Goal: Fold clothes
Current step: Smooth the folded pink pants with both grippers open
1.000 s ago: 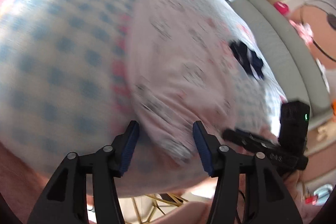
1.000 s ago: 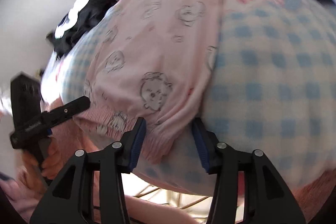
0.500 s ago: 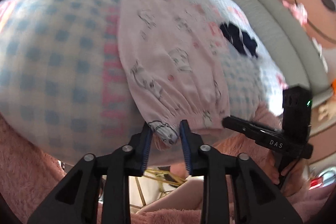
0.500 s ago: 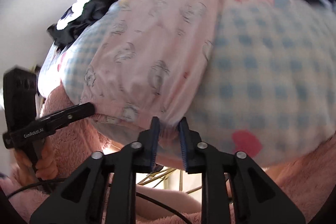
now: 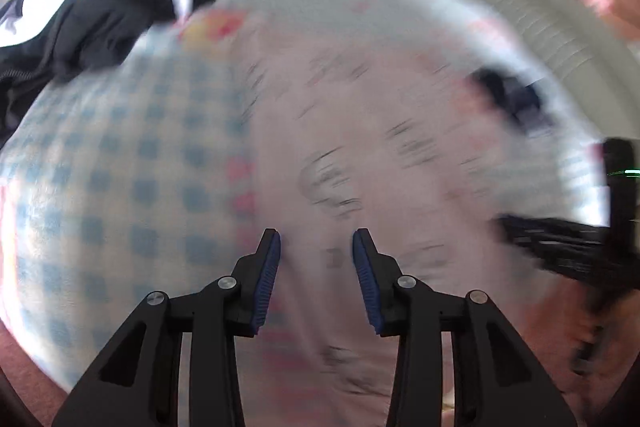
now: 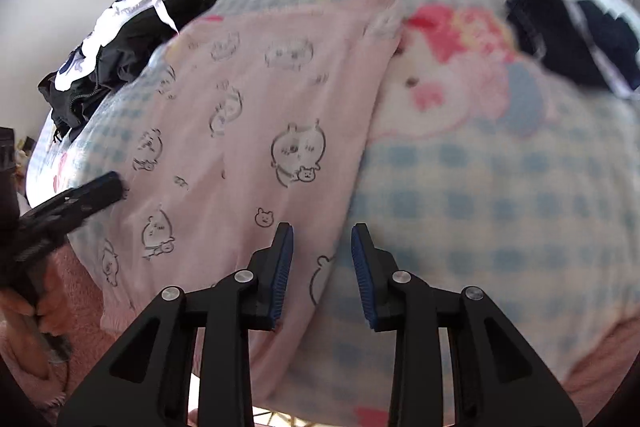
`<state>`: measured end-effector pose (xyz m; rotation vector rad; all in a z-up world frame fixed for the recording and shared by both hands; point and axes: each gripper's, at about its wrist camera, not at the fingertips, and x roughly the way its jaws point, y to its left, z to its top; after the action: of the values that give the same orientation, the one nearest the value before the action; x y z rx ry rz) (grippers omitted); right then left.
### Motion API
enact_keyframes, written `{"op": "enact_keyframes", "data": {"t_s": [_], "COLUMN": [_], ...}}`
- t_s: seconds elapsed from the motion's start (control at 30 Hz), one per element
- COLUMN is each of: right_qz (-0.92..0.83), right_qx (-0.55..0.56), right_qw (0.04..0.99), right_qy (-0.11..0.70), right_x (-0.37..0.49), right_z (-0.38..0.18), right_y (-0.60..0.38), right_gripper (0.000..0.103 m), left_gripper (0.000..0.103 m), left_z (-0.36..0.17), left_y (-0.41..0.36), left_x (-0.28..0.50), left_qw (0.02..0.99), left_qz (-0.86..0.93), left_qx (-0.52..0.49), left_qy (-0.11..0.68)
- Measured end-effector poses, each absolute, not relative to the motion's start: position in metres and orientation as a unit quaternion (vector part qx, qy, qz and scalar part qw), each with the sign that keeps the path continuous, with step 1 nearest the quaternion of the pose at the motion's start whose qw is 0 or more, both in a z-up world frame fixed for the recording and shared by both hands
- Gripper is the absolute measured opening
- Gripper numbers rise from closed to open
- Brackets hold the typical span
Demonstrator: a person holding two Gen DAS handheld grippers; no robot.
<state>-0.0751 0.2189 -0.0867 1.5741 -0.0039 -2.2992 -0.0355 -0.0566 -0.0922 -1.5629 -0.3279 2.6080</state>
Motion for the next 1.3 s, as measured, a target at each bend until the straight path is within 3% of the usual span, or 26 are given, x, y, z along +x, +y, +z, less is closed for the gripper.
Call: {"op": "enact_keyframes", "data": {"t_s": [0.17,0.37,0.5,0.6,0.67,0.77,0.87,0.97,1.0,1.03,1.1,1.3], "right_qz": [-0.817,-0.828,-0.822,-0.824,-0.832,-0.845,-0.836,-0.824,-0.824,-0.824,-0.833,-0.839], "right_qx": [0.557,0.530,0.546,0.548,0.543,0.522,0.519,0.536,0.539,0.539,0.529,0.519], "right_qw": [0.152,0.179,0.163,0.132,0.107,0.110,0.166,0.180,0.175,0.173,0.155,0.151], "right_qy": [-0.013,-0.035,-0.029,-0.053,-0.046,-0.051,-0.059,-0.027,-0.022,-0.027,-0.042,-0.070], "right_x": [-0.066,-0.078,-0.088,-0.085,-0.080,-0.062,-0.040,-0.032,-0.032,-0.031,-0.028,-0.025], "right_z": [-0.088,-0.078,-0.095,-0.093,-0.085,-0.070,-0.070,-0.085,-0.088,-0.088,-0.081,-0.078], "right_y": [0.246,0.234,0.222,0.242,0.253,0.263,0.245,0.219,0.218,0.220,0.234,0.247], "right_gripper": [0.029,0.034,0.032,0.032,0.026,0.028,0.032,0.032,0.032,0.032,0.032,0.032], "left_gripper": [0.042,0.042,0.042,0.042,0.041,0.040,0.042,0.042,0.040,0.030,0.025,0.039], "left_z": [-0.078,-0.076,-0.072,-0.090,-0.096,-0.077,-0.068,-0.087,-0.094,-0.098,-0.096,-0.075], "left_y": [-0.094,-0.086,-0.054,-0.047,-0.067,-0.070,-0.037,-0.020,-0.022,-0.029,-0.041,-0.027], "left_x": [-0.024,-0.034,-0.026,-0.030,-0.026,-0.016,-0.006,-0.005,-0.004,-0.002,0.003,0.019], "left_qw": [0.040,0.112,0.130,0.072,0.062,0.107,0.171,0.137,0.118,0.101,0.087,0.142], "left_qz": [0.864,0.870,0.885,0.880,0.873,0.880,0.876,0.867,0.864,0.861,0.859,0.871], "left_qx": [-0.470,-0.425,-0.415,-0.461,-0.463,-0.422,-0.419,-0.465,-0.479,-0.486,-0.490,-0.443], "left_qy": [-0.177,-0.222,-0.165,-0.091,-0.138,-0.191,-0.164,-0.115,-0.105,-0.107,-0.119,-0.157]}}
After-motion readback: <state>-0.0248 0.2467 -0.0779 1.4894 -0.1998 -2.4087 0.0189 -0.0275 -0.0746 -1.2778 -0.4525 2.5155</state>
